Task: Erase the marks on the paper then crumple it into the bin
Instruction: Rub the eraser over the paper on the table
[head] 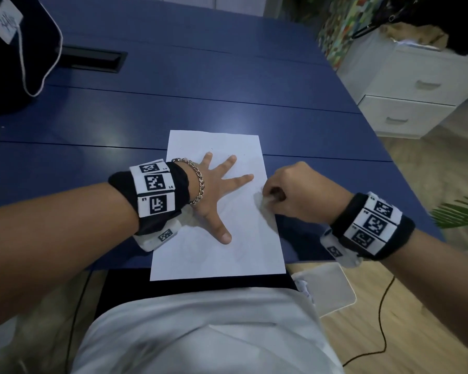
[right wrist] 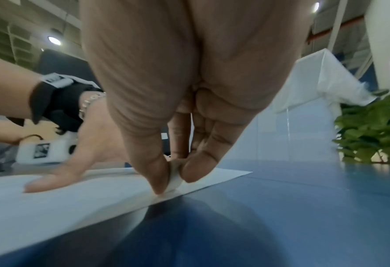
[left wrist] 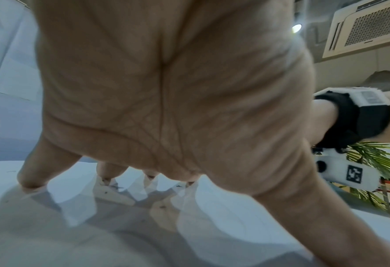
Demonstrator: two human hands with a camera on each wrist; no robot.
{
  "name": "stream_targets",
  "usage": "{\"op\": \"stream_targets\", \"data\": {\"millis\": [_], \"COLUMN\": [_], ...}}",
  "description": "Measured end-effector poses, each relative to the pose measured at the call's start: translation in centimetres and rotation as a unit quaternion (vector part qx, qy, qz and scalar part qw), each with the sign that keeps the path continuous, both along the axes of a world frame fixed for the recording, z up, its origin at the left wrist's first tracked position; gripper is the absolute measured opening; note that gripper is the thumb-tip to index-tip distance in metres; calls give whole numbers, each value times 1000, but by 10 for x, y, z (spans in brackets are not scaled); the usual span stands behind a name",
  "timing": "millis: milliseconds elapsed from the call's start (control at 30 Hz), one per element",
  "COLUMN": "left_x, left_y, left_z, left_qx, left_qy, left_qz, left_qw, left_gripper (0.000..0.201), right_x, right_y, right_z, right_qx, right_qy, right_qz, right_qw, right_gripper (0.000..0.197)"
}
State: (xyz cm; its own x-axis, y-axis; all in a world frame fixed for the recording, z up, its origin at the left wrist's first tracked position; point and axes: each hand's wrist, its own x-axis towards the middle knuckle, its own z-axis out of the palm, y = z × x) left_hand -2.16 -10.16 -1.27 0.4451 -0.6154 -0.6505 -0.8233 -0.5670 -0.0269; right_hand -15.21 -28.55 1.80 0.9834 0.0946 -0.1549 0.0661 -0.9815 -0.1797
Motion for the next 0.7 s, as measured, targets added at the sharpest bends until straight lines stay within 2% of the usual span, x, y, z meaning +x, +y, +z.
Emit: {"op": "stream_targets", "data": {"millis": [67, 167, 300, 433, 500, 600, 700], "left_x": [0, 0, 2, 1, 2, 3, 2], "left_y": [-1, 1, 2, 1, 1, 2, 3], "left_z": [1, 0, -3, -2, -2, -3, -3], "left_qx": [4, 0, -12, -4, -6, -13, -20], "left_qy": [-2, -2, 5, -2, -3, -3, -8], "left_qz": [-1, 2, 2, 0, -1, -1, 4], "left_qw": [1000, 1000, 1000, 1000, 1000, 1000, 1000], "left_gripper": [154, 153, 155, 153, 154, 158, 162], "right_x": [-5, -17, -4, -11, 0, 18, 12], "right_y": [7, 22, 6, 32, 29, 15, 30], "right_z": [-4, -6, -1, -5, -3, -2, -5], "right_qx": [-9, -7, -14, -13, -31, -23, -15], "right_qy": [-8, 32, 9, 36, 47, 3, 10], "right_qz": [15, 75, 12, 86, 73, 3, 44], "right_qw": [1000, 997, 1000, 996, 996, 1000, 999], "right_gripper": [10, 9, 11, 10, 9, 13, 10]}}
